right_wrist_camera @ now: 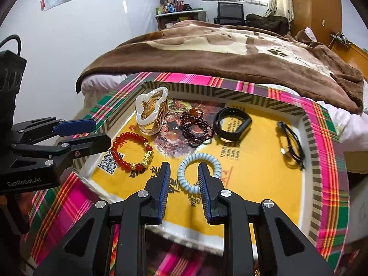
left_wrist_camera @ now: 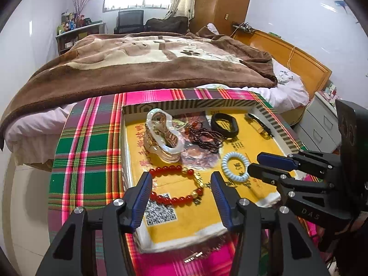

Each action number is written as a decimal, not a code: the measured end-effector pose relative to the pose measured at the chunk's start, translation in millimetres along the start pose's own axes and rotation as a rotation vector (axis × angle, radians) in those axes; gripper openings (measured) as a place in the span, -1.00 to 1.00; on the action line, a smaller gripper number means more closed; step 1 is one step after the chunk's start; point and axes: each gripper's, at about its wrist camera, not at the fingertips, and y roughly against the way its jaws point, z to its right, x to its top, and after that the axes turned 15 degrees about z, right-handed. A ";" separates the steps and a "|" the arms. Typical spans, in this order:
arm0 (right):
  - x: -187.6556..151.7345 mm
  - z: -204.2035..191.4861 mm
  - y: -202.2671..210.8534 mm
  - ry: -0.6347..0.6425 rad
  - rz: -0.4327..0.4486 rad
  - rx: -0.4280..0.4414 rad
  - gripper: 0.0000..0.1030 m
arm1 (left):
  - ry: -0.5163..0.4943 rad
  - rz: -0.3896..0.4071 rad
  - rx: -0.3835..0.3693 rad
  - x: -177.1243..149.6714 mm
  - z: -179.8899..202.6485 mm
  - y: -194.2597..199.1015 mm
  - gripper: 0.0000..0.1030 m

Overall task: Organize jewelry
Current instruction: 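Open the left tool releasing the bracelet while the right tool releases the blue coil in the tray, then withdraw both tools from the tray toward the remaining jewelry, then grasp the lavender coil hair tie with the right tool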

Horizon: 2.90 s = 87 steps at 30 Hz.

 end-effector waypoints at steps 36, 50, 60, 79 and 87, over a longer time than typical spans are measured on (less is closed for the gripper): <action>-54.7 50.0 129.2 -0.098 0.103 -0.147 -0.02 | -0.040 0.075 0.040 -46.1 83.6 78.7 0.26; -94.5 84.8 116.6 -0.106 -0.010 -0.209 -0.01 | 0.015 0.044 0.001 -73.5 79.7 78.0 0.27; -93.0 83.0 95.0 -0.069 -0.048 -0.213 -0.01 | 0.031 0.022 0.011 -79.5 72.9 70.6 0.27; -112.0 100.5 127.0 -0.148 -0.049 -0.242 -0.82 | 0.055 -0.003 0.002 -85.2 68.6 63.6 0.27; -109.6 94.7 157.0 -0.166 0.023 -0.239 -0.82 | 0.070 -0.006 0.034 -87.9 54.4 63.3 0.27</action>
